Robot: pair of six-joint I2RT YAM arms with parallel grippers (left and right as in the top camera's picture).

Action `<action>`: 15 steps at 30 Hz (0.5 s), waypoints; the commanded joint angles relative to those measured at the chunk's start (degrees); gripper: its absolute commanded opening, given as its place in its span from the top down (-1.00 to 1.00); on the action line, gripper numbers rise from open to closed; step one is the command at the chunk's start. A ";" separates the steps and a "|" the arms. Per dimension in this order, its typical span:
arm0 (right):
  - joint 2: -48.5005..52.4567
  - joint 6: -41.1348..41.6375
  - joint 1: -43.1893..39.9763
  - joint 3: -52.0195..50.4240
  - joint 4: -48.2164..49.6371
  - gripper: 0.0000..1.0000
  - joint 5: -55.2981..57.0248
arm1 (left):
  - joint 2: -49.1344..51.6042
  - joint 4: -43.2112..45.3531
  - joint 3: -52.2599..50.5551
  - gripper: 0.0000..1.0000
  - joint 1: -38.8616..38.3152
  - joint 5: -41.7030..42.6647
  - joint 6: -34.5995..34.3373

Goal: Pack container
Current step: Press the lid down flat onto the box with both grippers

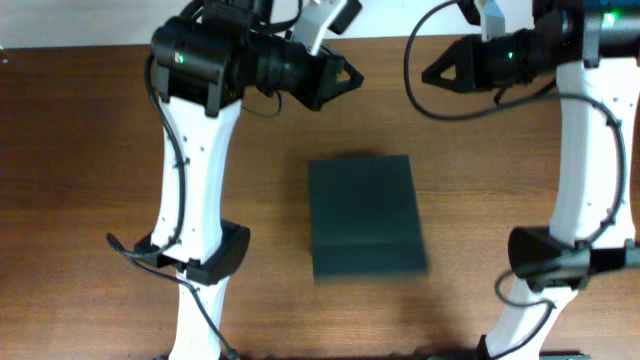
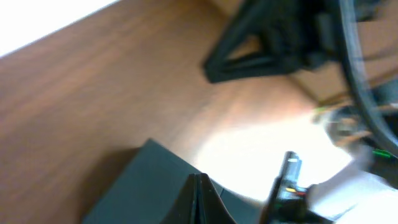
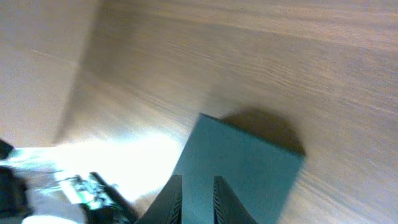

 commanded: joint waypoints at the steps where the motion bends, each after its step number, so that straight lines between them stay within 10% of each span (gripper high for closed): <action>1: -4.35 1.60 1.95 -3.45 -0.35 0.66 16.22 | -2.56 -0.13 0.26 0.97 -2.08 -22.08 -0.81; 15: -5.03 0.90 3.02 -38.29 5.18 0.67 21.05 | -2.75 -0.13 -23.50 0.97 2.05 -40.83 -0.81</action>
